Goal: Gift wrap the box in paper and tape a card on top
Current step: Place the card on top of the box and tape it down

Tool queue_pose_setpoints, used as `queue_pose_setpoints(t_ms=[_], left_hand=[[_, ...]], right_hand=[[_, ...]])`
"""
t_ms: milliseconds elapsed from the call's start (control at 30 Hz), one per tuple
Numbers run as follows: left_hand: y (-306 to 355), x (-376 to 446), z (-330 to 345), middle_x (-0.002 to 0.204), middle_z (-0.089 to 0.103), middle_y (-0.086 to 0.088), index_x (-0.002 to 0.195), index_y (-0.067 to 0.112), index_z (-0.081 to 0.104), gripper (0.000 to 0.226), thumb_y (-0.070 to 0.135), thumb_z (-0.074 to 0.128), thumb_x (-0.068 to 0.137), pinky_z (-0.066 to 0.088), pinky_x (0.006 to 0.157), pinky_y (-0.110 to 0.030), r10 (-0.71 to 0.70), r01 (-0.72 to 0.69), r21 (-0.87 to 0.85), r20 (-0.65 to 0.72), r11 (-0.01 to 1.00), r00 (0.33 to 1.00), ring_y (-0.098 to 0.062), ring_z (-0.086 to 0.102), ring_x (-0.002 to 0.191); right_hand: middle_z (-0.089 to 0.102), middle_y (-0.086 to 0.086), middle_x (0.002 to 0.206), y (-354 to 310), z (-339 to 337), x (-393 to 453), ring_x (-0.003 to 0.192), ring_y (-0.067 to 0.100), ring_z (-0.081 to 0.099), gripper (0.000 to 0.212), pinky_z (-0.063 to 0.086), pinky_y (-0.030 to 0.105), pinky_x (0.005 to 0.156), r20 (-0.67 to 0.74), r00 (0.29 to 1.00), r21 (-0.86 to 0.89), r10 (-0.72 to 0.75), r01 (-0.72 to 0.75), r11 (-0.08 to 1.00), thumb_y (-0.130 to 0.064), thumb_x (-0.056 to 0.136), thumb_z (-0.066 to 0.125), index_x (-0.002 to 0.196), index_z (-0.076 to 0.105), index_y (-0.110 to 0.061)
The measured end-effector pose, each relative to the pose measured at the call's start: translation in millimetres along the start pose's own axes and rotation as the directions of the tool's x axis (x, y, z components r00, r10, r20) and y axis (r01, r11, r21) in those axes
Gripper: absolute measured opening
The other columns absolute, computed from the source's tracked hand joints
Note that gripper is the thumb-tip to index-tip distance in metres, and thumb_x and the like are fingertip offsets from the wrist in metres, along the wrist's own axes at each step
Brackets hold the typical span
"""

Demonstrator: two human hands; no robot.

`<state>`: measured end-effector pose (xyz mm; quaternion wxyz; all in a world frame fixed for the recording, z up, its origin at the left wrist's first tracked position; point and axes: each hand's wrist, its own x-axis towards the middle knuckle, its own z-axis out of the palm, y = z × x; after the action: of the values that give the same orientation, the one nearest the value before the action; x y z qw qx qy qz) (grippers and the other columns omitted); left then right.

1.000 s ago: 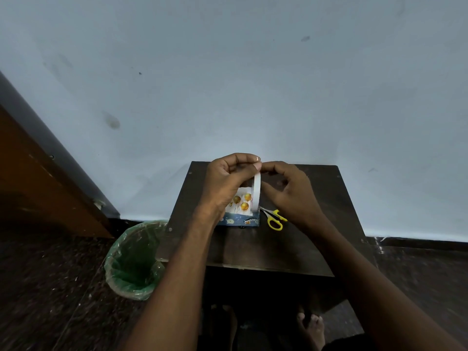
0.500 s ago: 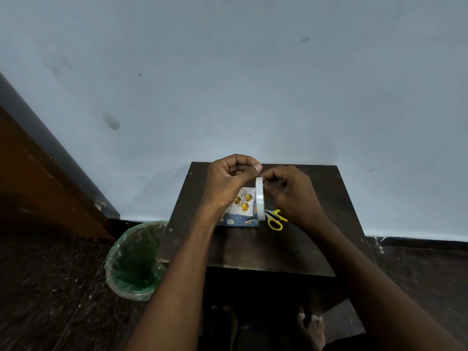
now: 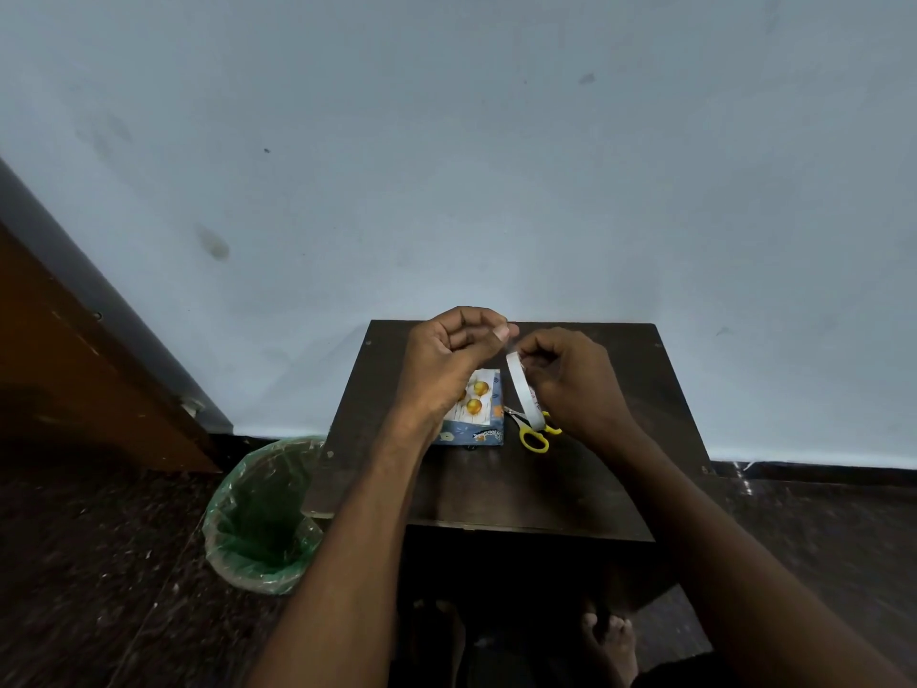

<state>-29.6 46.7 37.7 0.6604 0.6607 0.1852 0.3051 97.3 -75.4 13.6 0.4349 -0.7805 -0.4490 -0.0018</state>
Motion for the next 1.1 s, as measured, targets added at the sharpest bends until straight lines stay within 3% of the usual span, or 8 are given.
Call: queue_pose_setpoints(t_ms=[167,267,467,600,767,833,967,1100], left_hand=[[1.9,-1.0,2.3,0.105,0.081,-0.016,0.109,-0.003,0.072,0.019,-0.003,0.078,0.091,0.061,0.089,-0.029,0.005,-0.005,0.003,0.013,1.0,1.0,-0.026,0.078,0.107],[2.8,-1.2,3.2,0.103,0.082,-0.015,0.113,-0.002,0.07,0.026,-0.005,0.081,0.088,0.063,0.088,-0.029,0.003,-0.004,0.036,0.025,0.999,1.0,-0.025,0.08,0.102],[0.8,-0.1,3.1,0.09,0.082,-0.014,0.11,0.008,0.074,0.028,0.002,0.086,0.086,0.064,0.089,-0.041,-0.032,0.032,0.085,-0.011,0.996,0.999,-0.027,0.081,0.089],[-1.3,0.1,3.2,0.089,0.082,-0.013,0.111,0.01,0.075,0.028,0.003,0.086,0.086,0.064,0.09,-0.04,-0.035,0.037,0.103,-0.026,0.994,0.999,-0.027,0.081,0.089],[-4.5,2.0,1.1,0.088,0.082,-0.009,0.112,0.015,0.075,0.027,0.008,0.085,0.088,0.062,0.084,-0.051,-0.033,0.042,0.135,-0.073,0.99,0.997,-0.036,0.079,0.09],[-5.7,3.6,-0.3,0.086,0.082,-0.007,0.112,0.016,0.075,0.026,0.009,0.085,0.089,0.062,0.086,-0.047,-0.02,0.035,0.169,-0.086,0.985,0.996,-0.034,0.079,0.09],[-9.7,5.5,1.2,0.083,0.082,-0.001,0.111,0.02,0.075,0.024,0.012,0.084,0.09,0.062,0.097,-0.044,0.025,-0.005,0.242,-0.083,0.97,0.996,-0.022,0.08,0.089],[-15.0,6.3,2.4,0.082,0.082,0.002,0.106,0.029,0.076,0.023,0.015,0.084,0.089,0.062,0.095,-0.05,0.051,-0.025,0.301,-0.077,0.953,0.996,-0.022,0.079,0.09]], right_hand=[[0.071,-0.014,0.078,1.7,1.0,-0.8,0.075,0.001,0.066,0.023,0.056,0.03,0.069,0.012,0.999,0.015,0.038,-0.038,0.999,-0.002,0.086,0.072,0.086,0.077,-0.024],[0.071,-0.011,0.078,2.2,1.5,-1.4,0.073,0.005,0.066,0.022,0.058,0.036,0.069,0.015,0.998,0.041,0.054,-0.054,0.998,-0.001,0.087,0.071,0.086,0.077,-0.022],[0.073,-0.01,0.079,1.7,-2.5,-1.4,0.075,0.01,0.069,0.023,0.062,0.041,0.074,0.038,0.994,0.089,0.103,-0.106,0.99,0.001,0.086,0.073,0.088,0.078,-0.022],[0.074,-0.01,0.082,0.4,-4.1,-1.7,0.077,0.009,0.071,0.021,0.063,0.037,0.076,0.081,0.989,0.081,0.124,-0.13,0.988,-0.003,0.086,0.076,0.091,0.078,-0.023],[0.072,-0.01,0.079,9.7,-10.3,-5.6,0.085,0.014,0.07,0.017,0.059,0.036,0.081,0.177,0.927,-0.182,0.33,-0.298,0.937,-0.012,0.073,0.076,0.08,0.071,-0.027],[0.071,-0.009,0.081,8.7,-8.9,-8.2,0.088,0.019,0.07,0.016,0.057,0.034,0.081,0.248,0.882,-0.293,0.4,-0.325,0.899,-0.012,0.071,0.074,0.075,0.069,-0.027],[0.07,-0.009,0.081,7.0,-2.2,-10.2,0.083,0.018,0.069,0.02,0.053,0.029,0.071,0.324,0.844,-0.371,0.427,-0.302,0.878,-0.021,0.066,0.087,0.071,0.068,-0.026],[0.069,-0.003,0.089,3.6,-2.5,-14.9,0.086,0.024,0.067,0.016,0.05,0.031,0.068,0.299,0.875,-0.458,0.382,-0.22,0.861,-0.019,0.071,0.079,0.08,0.066,-0.021]])
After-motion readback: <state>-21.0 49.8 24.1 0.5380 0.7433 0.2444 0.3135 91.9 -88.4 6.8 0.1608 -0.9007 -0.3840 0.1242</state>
